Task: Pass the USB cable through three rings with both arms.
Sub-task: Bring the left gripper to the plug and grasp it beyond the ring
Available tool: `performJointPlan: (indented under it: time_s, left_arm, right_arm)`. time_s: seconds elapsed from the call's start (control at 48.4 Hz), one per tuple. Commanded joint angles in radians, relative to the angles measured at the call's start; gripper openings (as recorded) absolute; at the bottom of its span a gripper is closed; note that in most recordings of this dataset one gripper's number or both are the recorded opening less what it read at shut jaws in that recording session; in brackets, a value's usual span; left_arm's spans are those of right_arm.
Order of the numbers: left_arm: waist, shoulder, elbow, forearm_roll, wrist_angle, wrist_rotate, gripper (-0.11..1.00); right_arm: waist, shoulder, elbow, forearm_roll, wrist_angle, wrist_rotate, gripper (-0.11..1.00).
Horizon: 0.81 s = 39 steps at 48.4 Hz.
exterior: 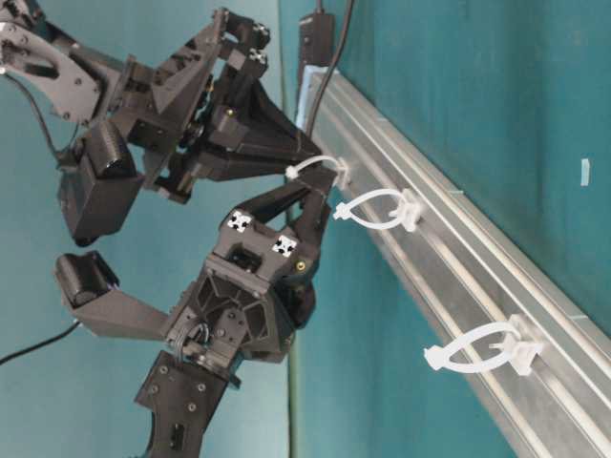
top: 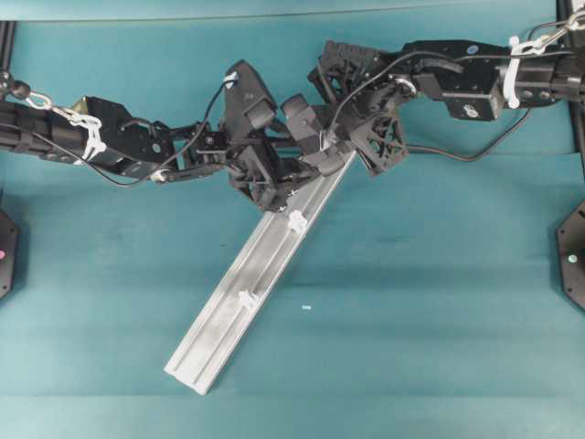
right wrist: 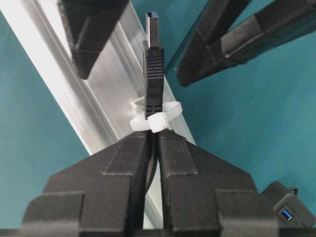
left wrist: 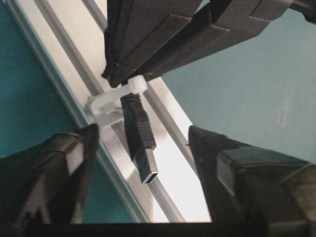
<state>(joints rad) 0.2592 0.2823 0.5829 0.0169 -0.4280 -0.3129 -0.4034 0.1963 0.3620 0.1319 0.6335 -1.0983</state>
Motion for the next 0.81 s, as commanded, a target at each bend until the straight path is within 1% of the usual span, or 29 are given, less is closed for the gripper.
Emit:
performJointPlan:
  time_s: [0.0,0.062,0.227,0.289,0.578,0.682,0.785]
  left_arm:
    - [-0.003,-0.011,-0.009,0.002,-0.003,-0.002,0.73]
    - [-0.003,-0.009,-0.011,0.002,-0.002,0.002,0.61]
    - [-0.005,-0.012,-0.005,0.006,0.003,0.018,0.2]
    - [-0.005,-0.012,-0.002,0.006,0.011,0.018,0.11]
    - [-0.006,-0.014,-0.008,0.006,0.014,0.015,0.1]
    - [-0.005,-0.015,-0.002,0.009,0.018,0.005,0.1]
    - [-0.006,-0.015,0.0,0.006,0.018,0.005,0.1]
  right_arm:
    - [0.006,0.0,-0.006,0.006,-0.002,-0.003,0.08]
    - [0.006,0.0,-0.005,0.005,-0.005,-0.003,0.08]
    - [0.006,-0.002,-0.005,0.005,-0.006,0.0,0.08]
    - [0.008,-0.002,-0.005,0.005,-0.006,0.002,0.08]
    - [0.009,-0.002,-0.003,0.005,-0.014,0.003,0.08]
    - [0.011,-0.003,-0.003,0.005,-0.035,0.011,0.08]
    - [0.017,-0.005,0.005,0.005,-0.049,0.037,0.08]
